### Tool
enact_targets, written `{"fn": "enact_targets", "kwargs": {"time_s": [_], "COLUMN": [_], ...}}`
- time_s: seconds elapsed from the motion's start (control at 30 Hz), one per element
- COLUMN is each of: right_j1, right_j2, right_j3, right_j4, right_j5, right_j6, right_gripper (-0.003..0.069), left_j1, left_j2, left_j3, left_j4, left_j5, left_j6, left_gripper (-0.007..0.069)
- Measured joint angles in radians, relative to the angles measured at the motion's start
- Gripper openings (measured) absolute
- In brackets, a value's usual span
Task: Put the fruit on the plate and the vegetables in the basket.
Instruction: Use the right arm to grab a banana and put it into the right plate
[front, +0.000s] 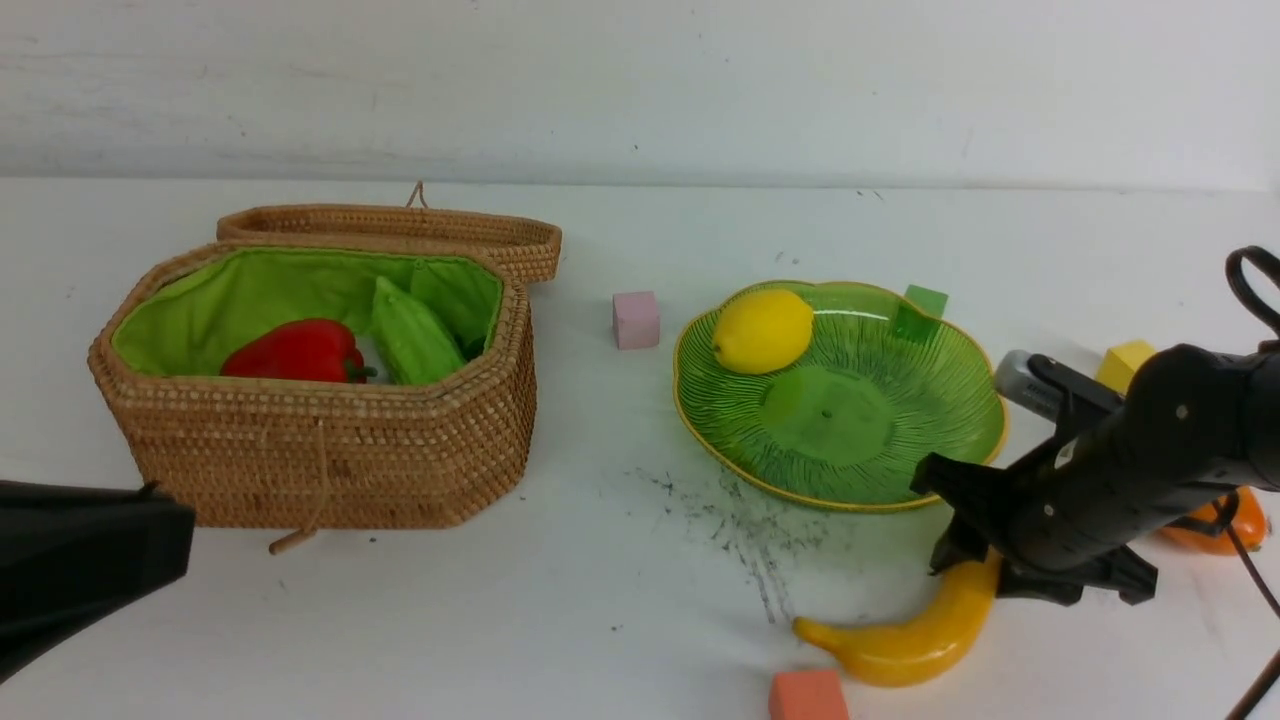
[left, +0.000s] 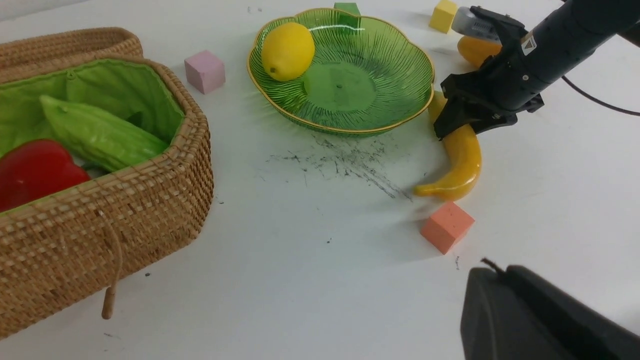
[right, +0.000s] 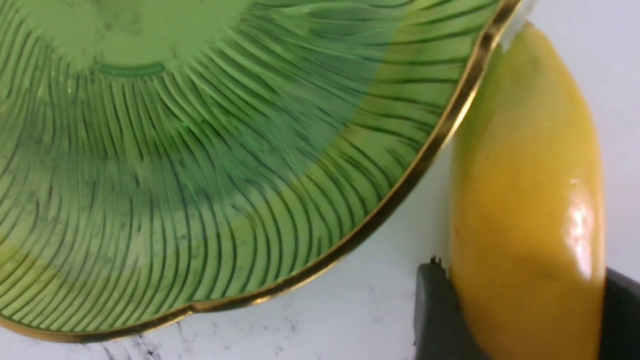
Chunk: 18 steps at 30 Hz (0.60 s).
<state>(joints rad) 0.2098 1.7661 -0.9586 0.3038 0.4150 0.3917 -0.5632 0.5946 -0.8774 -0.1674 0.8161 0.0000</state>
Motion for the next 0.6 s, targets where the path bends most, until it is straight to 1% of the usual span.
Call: {"fn": "enact_targets", "kwargs": {"time_s": [0.07, 0.2, 0.23, 0.3, 0.4, 0.5, 0.6], "right_j1": [-0.019, -0.064, -0.087, -0.101, -0.09, -0.057, -0.034], "right_j2": [-0.024, -0.08, -0.12, -0.168, -0.231, -0.231, -0.135], "right_j3": [0.001, 0.001, 0.002, 0.003, -0.026, -0.109, -0.307], "right_j4": [-0.003, -0.022, -0.045, -0.061, -0.059, -0.055, -0.047], "right_j5": [0.017, 0.106, 0.161, 0.215, 0.246, 0.245, 0.228], "right_j6": [0.0, 0.0, 0.001, 0.001, -0.002, -0.01, -0.015], "right_gripper": [0.0325, 0.0325, 0.0325, 0.0325, 0.0325, 0.0325, 0.0325], "left_j1": [0.0, 0.0, 0.0, 0.0, 0.0, 0.0, 0.0], "left_j2": [0.0, 0.0, 0.0, 0.0, 0.0, 0.0, 0.0], "left_j3": [0.0, 0.0, 0.0, 0.0, 0.0, 0.0, 0.0], "left_j4": [0.0, -0.001, -0.001, -0.002, -0.003, -0.004, -0.004], "left_j5": [0.002, 0.007, 0.007, 0.006, -0.012, -0.033, -0.054], "left_j6": [0.01, 0.024, 0.027, 0.027, 0.027, 0.027, 0.027], "left_gripper": [0.0001, 0.0003, 0.0004, 0.0004, 0.0004, 0.0004, 0.0006]}}
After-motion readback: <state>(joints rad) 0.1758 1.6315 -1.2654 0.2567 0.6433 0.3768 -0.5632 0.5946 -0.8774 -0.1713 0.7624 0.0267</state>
